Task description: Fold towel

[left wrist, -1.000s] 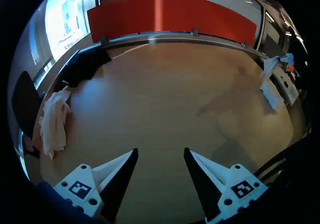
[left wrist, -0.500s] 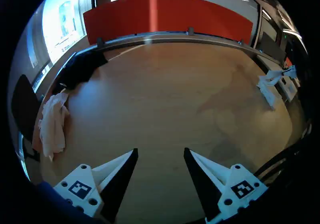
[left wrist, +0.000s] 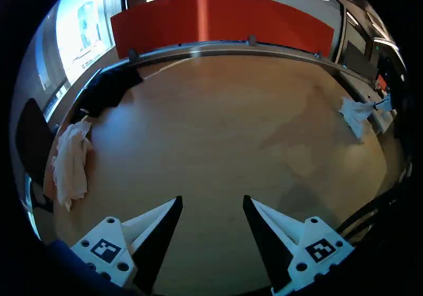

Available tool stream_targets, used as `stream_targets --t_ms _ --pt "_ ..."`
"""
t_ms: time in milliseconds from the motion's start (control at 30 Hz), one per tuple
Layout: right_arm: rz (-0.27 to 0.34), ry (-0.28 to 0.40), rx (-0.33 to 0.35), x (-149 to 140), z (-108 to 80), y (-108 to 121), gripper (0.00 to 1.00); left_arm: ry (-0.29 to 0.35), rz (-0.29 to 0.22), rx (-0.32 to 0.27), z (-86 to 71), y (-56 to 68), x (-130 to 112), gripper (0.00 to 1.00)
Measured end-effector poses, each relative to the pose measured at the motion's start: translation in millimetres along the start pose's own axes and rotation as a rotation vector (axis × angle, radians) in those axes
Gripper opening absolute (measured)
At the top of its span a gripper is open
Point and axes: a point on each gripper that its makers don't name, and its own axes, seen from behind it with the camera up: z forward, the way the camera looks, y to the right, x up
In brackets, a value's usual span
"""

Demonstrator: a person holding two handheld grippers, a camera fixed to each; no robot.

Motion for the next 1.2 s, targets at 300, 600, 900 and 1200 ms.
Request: stream_targets --t_ms 300,600,900,1200 --pt "0.039 -0.066 -0.026 -31.6 12.7 3.2 0.05 -0.004 0.010 0.010 -2.2 -3.6 -3.2 0.84" --pt "0.081 -0.102 -0.042 -50.5 25.8 1.9 0.05 -0.008 0.011 0.014 -4.2 -4.4 -5.8 0.84" --pt "0.119 -0.122 -0.055 -63.1 32.9 -0.4 0.05 -0.011 0.016 0.017 -5.8 -5.6 -8.0 0.85" --pt "0.127 -0.123 -0.070 -70.6 29.1 -1.0 0.21 -0.008 0.020 0.013 -6.0 -4.8 -6.3 0.85"
